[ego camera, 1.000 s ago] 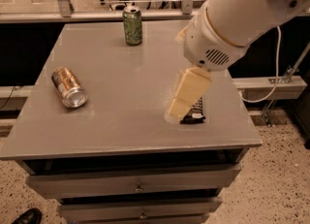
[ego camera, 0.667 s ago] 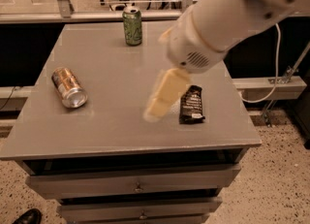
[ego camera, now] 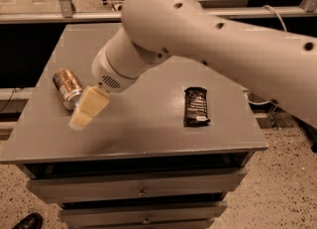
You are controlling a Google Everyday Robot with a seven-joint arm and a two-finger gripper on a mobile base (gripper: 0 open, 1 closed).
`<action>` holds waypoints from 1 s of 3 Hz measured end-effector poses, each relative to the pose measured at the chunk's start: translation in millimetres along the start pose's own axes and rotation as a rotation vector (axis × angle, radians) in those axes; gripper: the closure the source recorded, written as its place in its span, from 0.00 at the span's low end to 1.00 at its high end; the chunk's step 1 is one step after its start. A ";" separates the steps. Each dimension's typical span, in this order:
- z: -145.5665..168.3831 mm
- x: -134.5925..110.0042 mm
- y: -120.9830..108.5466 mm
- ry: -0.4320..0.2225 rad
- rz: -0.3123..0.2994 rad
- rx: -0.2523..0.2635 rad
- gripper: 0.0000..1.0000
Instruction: Move orange can near green can
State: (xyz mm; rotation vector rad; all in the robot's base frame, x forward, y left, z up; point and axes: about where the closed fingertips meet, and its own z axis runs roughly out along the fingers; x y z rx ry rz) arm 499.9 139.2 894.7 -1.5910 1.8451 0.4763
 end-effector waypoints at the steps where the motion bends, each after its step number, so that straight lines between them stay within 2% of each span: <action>1: 53.7 -15.5 -20.8 0.000 0.083 0.045 0.00; 3: 91.3 -20.1 -34.4 0.021 0.213 0.096 0.00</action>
Offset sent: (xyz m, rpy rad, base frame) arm 0.0692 0.0780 -0.0556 0.0395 0.0730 -0.2351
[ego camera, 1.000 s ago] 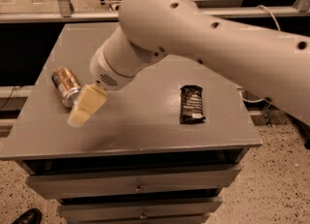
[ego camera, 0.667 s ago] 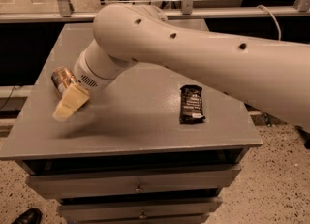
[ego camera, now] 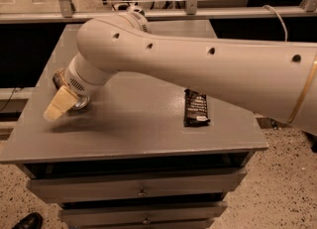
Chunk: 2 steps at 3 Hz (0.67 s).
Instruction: Move orange can near green can
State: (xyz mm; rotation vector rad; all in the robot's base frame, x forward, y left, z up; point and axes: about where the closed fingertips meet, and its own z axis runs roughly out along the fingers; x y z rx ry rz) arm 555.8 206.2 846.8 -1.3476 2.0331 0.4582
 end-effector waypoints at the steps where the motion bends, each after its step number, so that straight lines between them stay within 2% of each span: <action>1: 4.1 -1.8 -1.8 0.020 0.065 0.037 0.18; 2: -0.8 1.0 -13.3 0.032 0.107 0.080 0.48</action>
Offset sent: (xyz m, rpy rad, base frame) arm 0.0170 -0.0104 -0.0015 -0.0252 0.0340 -0.1832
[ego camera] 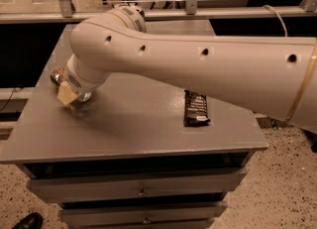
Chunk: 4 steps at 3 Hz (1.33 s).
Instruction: Move orange can near green can
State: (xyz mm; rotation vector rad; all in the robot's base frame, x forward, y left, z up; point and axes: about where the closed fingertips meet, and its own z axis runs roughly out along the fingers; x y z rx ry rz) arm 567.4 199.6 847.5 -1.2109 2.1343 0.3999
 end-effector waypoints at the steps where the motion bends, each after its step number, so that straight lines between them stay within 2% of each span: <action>1: -6.9 3.0 -13.5 -0.001 0.007 0.027 0.72; 2: -32.9 6.7 -48.8 -0.052 0.030 0.071 0.95; 3: -42.9 12.4 -60.1 -0.057 -0.040 0.089 1.00; 4: -42.9 12.4 -60.1 -0.057 -0.040 0.089 1.00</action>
Offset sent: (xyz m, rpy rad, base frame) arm 0.0661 -0.1383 0.0525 0.0399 -0.2032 -0.0700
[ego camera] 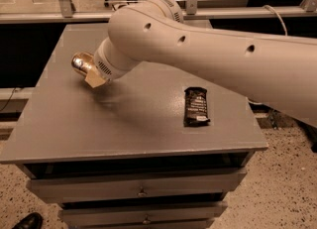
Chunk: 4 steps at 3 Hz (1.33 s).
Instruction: Move orange can near green can
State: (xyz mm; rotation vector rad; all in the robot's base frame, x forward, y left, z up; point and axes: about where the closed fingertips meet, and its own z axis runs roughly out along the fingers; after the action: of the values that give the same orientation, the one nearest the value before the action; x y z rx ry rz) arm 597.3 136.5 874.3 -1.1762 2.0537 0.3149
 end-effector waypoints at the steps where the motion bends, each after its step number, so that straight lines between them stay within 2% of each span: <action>1: 3.6 20.5 -35.9 0.014 0.029 0.050 1.00; 3: 2.8 70.5 -147.5 0.073 0.082 0.187 1.00; 4: 2.2 69.9 -147.6 0.073 0.082 0.187 1.00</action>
Offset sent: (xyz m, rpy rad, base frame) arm 0.1082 -0.1485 -0.0361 -0.0761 -0.0368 -0.2521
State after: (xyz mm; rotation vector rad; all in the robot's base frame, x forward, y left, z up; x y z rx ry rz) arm 698.3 11.6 844.6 -1.0057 2.1472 0.1169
